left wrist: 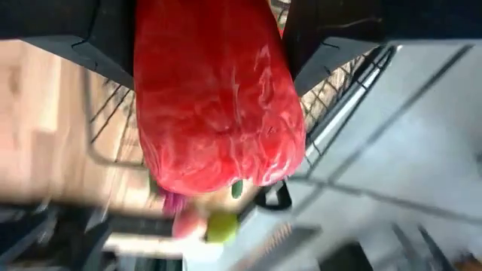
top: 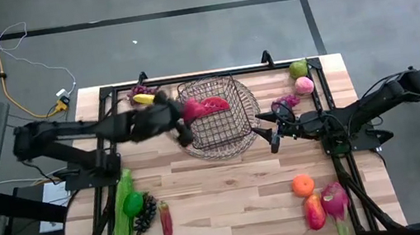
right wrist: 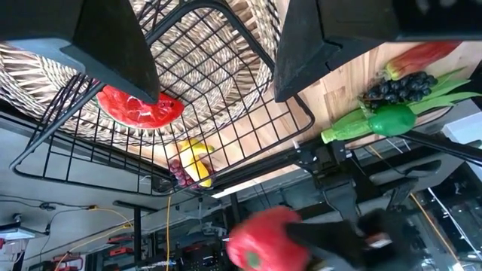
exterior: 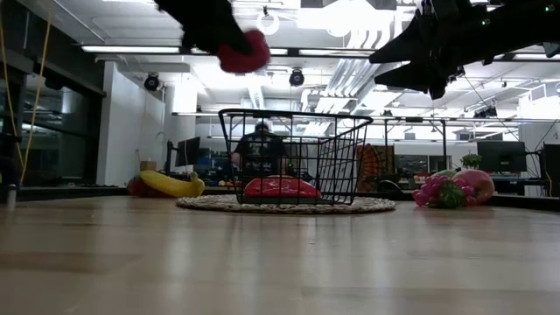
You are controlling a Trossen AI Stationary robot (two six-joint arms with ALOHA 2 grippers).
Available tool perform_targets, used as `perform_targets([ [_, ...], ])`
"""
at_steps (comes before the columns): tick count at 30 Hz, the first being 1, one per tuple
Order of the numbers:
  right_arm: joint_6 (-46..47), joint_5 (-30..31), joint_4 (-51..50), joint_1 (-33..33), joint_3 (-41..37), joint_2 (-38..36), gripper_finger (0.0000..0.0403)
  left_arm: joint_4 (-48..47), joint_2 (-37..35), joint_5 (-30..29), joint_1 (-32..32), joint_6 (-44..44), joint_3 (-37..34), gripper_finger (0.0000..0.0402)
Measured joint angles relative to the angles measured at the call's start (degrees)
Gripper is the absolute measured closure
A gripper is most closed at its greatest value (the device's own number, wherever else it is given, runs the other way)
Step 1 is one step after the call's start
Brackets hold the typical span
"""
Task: Build produce basket
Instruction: Put the red bell pepper into the black wire basket
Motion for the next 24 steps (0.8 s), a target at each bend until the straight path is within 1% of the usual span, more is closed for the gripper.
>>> perform_targets([
  [4,0.0,0.0,-0.5,0.0,0.0,0.0,0.0151,-3.5,7.8,9.7,5.6,2.2,5.8,0.0178],
  [6,0.0,0.0,-0.8,0.0,0.0,0.0,0.0151,-3.6,11.3,12.8,7.5,3.3,7.4,0.0178],
  [9,0.5,0.0,-1.5,0.0,0.0,0.0,0.0151,-3.5,16.1,13.3,9.5,4.7,9.0,0.0178],
  [15,1.6,0.0,-3.1,0.0,0.0,0.0,0.0151,-3.8,23.8,14.5,12.4,7.0,9.8,0.0178],
  [21,1.6,0.0,-3.2,0.0,0.0,0.0,0.0151,-3.6,28.8,14.9,14.8,9.7,9.8,0.0178],
  [24,1.6,0.0,-3.2,0.0,0.0,0.0,0.0151,-3.5,30.1,17.3,16.0,10.5,9.8,0.0178],
])
